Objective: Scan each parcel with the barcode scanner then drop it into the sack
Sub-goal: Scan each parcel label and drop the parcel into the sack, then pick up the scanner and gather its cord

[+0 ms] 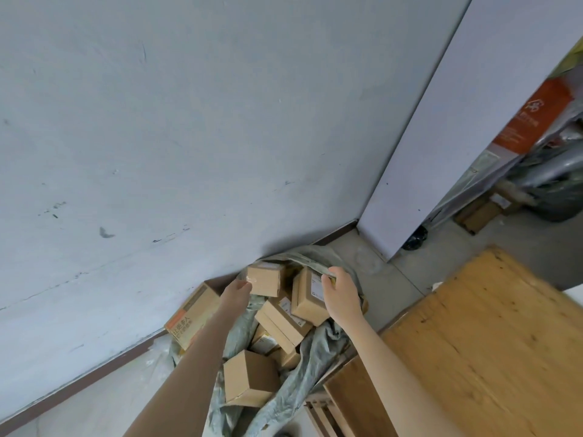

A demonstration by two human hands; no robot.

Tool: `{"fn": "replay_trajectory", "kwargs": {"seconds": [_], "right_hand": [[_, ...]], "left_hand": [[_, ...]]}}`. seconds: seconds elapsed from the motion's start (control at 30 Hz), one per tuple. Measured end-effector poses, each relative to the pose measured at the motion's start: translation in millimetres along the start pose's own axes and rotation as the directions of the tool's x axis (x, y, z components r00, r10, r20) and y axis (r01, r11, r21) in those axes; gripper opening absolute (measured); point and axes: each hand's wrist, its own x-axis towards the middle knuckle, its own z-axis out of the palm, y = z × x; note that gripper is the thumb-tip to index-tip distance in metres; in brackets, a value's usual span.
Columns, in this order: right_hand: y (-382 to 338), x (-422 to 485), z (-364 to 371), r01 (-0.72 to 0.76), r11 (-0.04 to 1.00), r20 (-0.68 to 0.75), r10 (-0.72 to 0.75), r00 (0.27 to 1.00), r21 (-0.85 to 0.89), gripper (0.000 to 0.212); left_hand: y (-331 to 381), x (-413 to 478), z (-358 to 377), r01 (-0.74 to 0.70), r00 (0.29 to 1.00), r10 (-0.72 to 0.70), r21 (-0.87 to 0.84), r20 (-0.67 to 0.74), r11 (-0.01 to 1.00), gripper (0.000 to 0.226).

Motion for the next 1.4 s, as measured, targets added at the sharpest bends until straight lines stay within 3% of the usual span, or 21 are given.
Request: {"fn": "replay_trajectory", "kwargs": {"seconds": [0.17, 0.27, 0.47, 0.6, 0.7, 0.87, 1.03, 1.4], "right_hand": [[3, -11, -11, 0.015, 0.999, -0.016, -0.016, 1.000, -0.036, 0.037], [7, -21, -28, 0.009, 0.997, -0.037, -0.012, 0.999, -0.081, 0.036], [30, -50, -80, -0.078, 0.965, -0.109, 0.052, 0.993, -0.250, 0.035], [61, -76, -126, -0.175, 0.942, -0.182, 0.125, 0.975, -0.288, 0.033], [89, -105, -166, -0.245, 0.926, -0.257, 0.172, 0.951, -0.288, 0.032], [152, -170, -237, -0.360, 0.901, -0.379, 0.254, 0.890, -0.242, 0.039], [219, -248, -302, -0.455, 0.859, -0.430, 0.327, 0.841, -0.236, 0.042], [334, -385, -385, -0.555, 0.814, -0.524, 0.401, 0.751, -0.173, 0.038]], "left_hand": [[15, -9, 22, -0.123, 0.991, 0.111, 0.186, 0.073, 0.975, 0.033], [39, -20, 49, -0.283, 0.954, 0.221, 0.358, 0.204, 0.890, 0.030], [87, -61, 125, -0.595, 0.803, 0.366, 0.594, 0.470, 0.541, 0.034], [108, -97, 183, -0.757, 0.650, 0.423, 0.586, 0.631, 0.289, 0.041], [118, -133, 229, -0.824, 0.548, 0.391, 0.557, 0.739, 0.103, 0.041], [117, -213, 308, -0.877, 0.463, 0.412, 0.472, 0.785, 0.087, 0.022], [97, -304, 384, -0.908, 0.383, 0.412, 0.419, 0.827, 0.001, 0.031], [35, -442, 497, -0.911, 0.338, 0.327, 0.395, 0.882, -0.122, 0.040]]}}
